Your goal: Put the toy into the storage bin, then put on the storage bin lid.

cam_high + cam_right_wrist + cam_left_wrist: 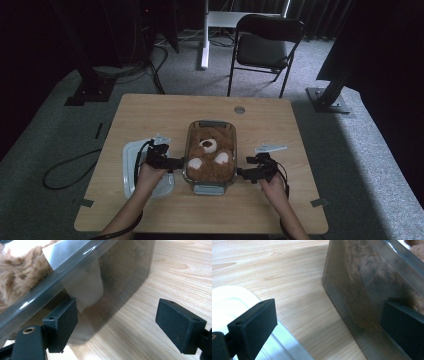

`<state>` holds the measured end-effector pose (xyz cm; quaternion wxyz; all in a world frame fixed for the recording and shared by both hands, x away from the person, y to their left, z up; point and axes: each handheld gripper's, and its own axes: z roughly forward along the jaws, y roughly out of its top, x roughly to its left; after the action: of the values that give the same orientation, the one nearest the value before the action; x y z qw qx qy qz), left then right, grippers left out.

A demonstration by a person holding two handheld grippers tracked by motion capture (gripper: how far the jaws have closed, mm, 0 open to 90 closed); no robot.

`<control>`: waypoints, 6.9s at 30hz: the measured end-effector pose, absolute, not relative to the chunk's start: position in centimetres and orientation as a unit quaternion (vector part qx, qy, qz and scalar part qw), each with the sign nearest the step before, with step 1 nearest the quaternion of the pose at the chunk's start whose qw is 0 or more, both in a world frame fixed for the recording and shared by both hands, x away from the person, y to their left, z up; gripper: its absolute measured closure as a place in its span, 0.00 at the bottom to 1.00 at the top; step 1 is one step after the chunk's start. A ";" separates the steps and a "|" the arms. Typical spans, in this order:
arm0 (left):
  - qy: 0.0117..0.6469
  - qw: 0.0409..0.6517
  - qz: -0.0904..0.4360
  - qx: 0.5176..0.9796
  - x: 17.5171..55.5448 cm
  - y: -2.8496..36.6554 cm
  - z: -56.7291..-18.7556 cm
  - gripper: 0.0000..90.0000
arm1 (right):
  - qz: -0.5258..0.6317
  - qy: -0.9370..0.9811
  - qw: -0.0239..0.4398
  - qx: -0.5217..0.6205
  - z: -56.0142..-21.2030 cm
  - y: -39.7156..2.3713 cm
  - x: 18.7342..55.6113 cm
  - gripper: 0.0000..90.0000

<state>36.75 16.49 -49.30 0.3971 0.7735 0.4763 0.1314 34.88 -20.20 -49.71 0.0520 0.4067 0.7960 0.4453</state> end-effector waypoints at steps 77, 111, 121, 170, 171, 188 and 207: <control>0.591 0.393 0.212 0.672 33.3 26.4 -48.2 0.75 | 0.450 0.807 0.050 0.379 -50.8 -18.0 34.2 0.16; 0.478 0.481 0.201 0.707 32.3 20.2 -39.4 0.75 | 0.452 0.825 0.040 0.337 -51.4 -13.5 33.6 0.16; 0.449 0.467 0.175 0.741 33.8 16.5 -39.6 0.75 | 0.455 0.828 0.043 0.324 -51.4 -12.4 33.5 0.16; 0.424 0.431 0.150 0.782 34.8 11.4 -41.4 0.52 | 0.468 0.807 0.050 0.357 -51.3 -15.4 34.0 0.16; 0.423 0.434 0.149 0.781 34.8 11.4 -41.3 0.46 | 0.468 0.807 0.049 0.357 -51.3 -15.4 34.0 0.16; 0.395 0.450 0.115 0.793 35.2 12.7 -40.7 0.06 | 0.470 0.806 0.050 0.358 -51.2 -15.5 33.9 0.16; 0.405 0.488 0.163 0.756 36.3 17.7 -39.9 0.06 | 0.467 0.804 0.050 0.363 -51.3 -15.9 33.6 0.16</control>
<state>36.25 17.70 -39.86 0.4877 0.7558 0.4054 0.1627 33.58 -15.93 -51.32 0.0498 0.3633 0.8045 0.4673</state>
